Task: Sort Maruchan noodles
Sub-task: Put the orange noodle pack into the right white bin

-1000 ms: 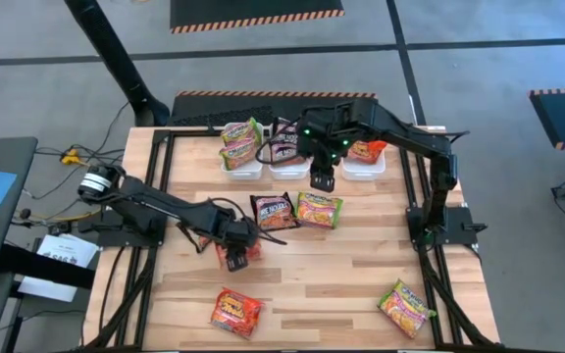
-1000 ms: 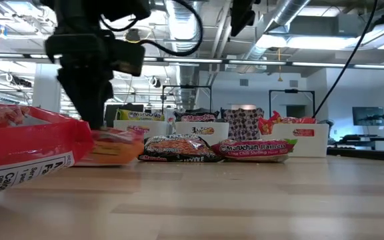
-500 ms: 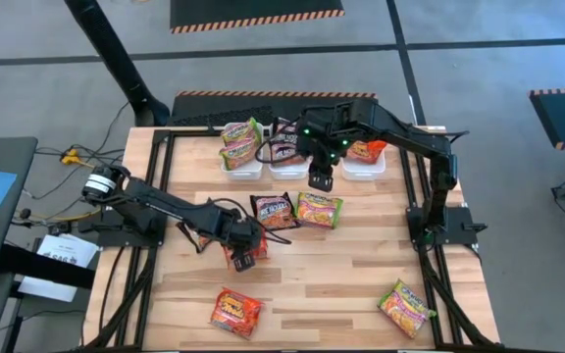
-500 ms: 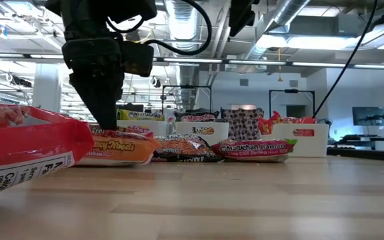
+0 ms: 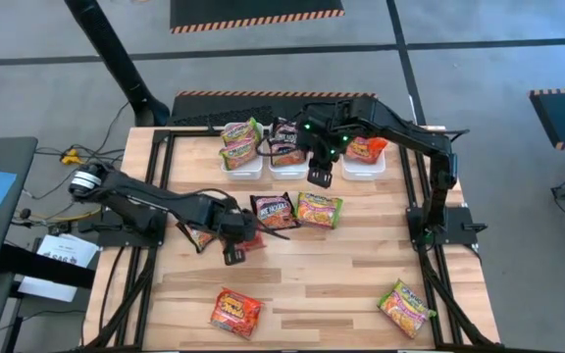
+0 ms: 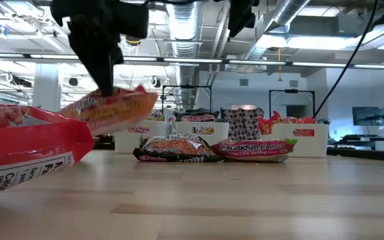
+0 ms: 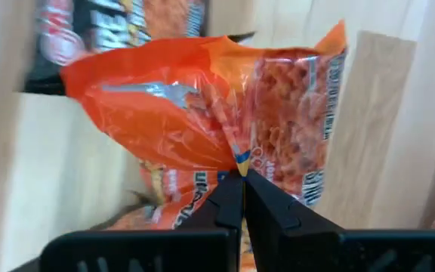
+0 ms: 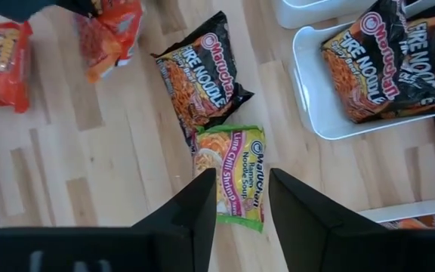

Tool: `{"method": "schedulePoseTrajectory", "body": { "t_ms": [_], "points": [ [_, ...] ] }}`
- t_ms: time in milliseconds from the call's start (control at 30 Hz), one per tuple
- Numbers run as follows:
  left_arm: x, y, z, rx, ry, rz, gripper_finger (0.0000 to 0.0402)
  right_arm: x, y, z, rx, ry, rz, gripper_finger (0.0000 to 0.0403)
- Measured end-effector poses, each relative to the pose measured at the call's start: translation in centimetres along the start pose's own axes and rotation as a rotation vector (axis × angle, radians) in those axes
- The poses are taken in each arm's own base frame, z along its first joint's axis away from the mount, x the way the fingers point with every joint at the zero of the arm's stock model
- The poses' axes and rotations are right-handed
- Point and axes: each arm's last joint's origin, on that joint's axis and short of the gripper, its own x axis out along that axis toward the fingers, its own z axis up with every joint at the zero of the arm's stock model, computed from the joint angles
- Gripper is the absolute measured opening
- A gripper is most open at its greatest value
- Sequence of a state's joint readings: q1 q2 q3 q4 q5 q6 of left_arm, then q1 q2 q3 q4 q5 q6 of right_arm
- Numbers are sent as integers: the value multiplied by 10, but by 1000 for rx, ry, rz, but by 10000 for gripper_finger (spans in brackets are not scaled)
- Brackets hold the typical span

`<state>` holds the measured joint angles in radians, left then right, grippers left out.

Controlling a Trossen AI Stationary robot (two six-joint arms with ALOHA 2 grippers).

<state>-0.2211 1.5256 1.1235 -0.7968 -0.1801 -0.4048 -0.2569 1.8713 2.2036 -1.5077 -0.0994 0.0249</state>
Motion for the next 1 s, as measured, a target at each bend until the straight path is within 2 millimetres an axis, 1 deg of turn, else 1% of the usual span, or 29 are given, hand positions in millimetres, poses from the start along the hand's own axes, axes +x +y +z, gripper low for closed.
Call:
{"method": "schedulePoseTrajectory", "body": {
  "t_ms": [167, 367, 433, 533, 667, 800, 1000],
  "points": [
    [-28, 6, 4, 29, -100, 66, 1, -2, -12, 1, 4, -9, 78, 145],
    [-60, 16, 9, 64, -246, 188, 0, -6, -25, 6, -65, -93, 303, 145],
    [-68, 19, 12, 86, -280, 229, 0, -6, -28, 8, -94, -127, 324, 145],
    [-78, 24, 19, 113, -325, 297, 0, -7, -30, 12, -149, -181, 303, 145],
    [-88, 32, 28, 155, -355, 396, 0, -9, -32, 20, -224, -267, 281, 145],
    [-91, 42, 33, 128, -359, 421, 0, -10, -30, 26, -250, -333, 271, 145],
    [-92, 52, 36, 79, -366, 483, 0, -10, -25, 29, -292, -356, 244, 151]
  ]
}}
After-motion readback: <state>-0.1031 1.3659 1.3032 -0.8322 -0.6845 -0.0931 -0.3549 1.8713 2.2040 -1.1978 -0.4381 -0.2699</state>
